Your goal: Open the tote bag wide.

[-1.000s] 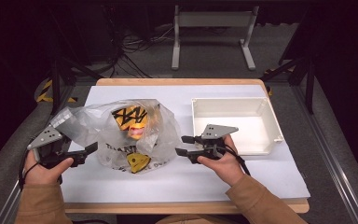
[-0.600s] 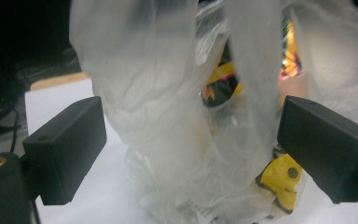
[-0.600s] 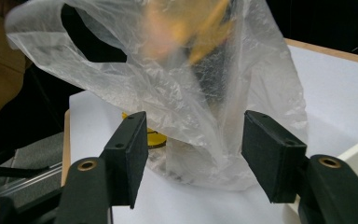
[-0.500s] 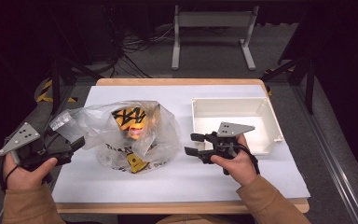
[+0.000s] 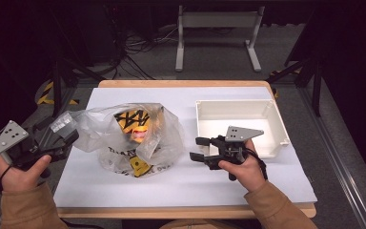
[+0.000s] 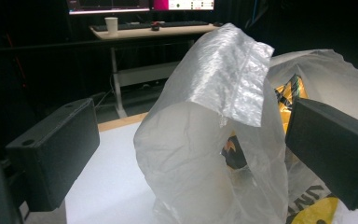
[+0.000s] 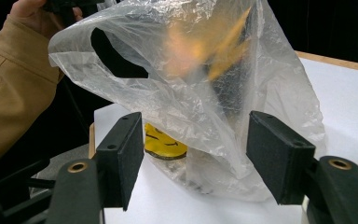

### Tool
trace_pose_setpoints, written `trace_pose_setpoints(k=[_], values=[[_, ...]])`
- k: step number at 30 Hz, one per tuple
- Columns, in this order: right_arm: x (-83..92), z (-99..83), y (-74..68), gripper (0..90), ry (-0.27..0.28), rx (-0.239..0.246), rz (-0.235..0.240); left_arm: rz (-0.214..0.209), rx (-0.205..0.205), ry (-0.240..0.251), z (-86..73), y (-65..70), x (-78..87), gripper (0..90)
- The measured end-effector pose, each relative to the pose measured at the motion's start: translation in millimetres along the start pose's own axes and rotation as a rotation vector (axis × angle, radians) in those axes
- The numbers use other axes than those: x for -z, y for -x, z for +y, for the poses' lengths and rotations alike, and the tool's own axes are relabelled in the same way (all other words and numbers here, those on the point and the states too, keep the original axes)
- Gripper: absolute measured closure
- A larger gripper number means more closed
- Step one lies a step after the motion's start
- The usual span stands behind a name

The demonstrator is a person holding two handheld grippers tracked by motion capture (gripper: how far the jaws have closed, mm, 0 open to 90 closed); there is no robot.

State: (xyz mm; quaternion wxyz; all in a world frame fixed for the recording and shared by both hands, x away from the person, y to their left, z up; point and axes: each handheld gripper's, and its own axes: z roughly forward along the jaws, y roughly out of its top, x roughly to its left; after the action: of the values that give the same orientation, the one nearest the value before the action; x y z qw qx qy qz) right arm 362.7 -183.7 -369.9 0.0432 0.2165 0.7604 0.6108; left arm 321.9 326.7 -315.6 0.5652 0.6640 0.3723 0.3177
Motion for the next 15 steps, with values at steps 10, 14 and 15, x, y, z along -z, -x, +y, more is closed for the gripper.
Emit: trace_pose_setpoints(k=[10,14,15], values=[[1.8,-1.2,-1.9,37.0,0.001,0.007,-0.011,-0.05,-0.039,0.025,0.1,1.1,-9.9,20.2],[1.7,-1.3,-1.9,37.1,0.001,0.009,-0.013,-0.078,-0.074,0.026,-0.1,3.4,-10.3,45.0],[1.7,-1.2,-1.8,37.1,0.002,0.008,-0.014,-0.087,-0.073,0.014,-0.6,4.4,-10.7,59.9]])
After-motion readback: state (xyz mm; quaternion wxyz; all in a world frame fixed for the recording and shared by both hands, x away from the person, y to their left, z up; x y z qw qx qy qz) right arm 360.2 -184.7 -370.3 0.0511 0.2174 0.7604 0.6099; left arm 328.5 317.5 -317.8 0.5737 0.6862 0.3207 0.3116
